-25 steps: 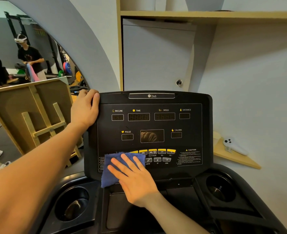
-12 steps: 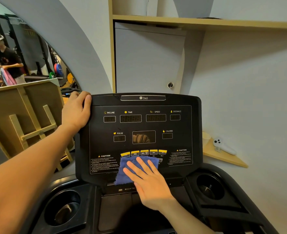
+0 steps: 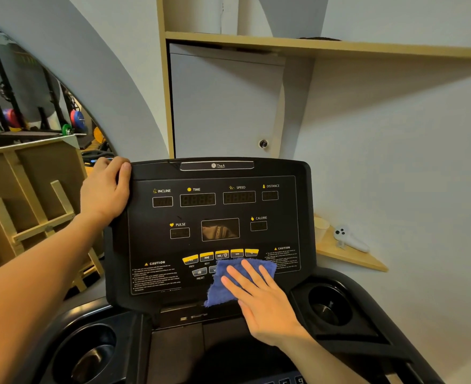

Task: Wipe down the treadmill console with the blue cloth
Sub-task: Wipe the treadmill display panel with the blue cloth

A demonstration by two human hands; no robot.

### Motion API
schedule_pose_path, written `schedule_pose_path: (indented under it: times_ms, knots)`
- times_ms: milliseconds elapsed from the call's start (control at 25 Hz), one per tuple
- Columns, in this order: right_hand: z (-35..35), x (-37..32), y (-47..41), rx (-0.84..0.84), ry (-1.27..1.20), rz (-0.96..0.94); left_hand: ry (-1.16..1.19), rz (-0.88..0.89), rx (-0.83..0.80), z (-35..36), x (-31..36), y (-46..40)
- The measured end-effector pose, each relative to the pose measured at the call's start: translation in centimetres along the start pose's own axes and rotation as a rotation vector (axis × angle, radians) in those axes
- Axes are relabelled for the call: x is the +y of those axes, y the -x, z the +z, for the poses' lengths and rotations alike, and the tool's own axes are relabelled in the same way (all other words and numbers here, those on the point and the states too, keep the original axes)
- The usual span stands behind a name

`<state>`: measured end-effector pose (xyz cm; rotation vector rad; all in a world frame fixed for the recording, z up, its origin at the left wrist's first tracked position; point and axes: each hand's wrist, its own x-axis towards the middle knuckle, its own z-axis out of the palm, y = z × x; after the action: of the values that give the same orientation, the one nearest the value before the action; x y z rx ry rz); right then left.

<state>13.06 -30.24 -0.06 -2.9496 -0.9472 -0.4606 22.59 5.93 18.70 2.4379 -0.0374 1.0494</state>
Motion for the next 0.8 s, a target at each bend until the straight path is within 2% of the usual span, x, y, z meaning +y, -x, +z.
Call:
schedule_pose_path:
  times_ms: [800]
  knots:
    - [0.0,6.9,4.0,0.008,0.035,0.264,-0.010,0.006,0.025,-0.3,0.7,0.1]
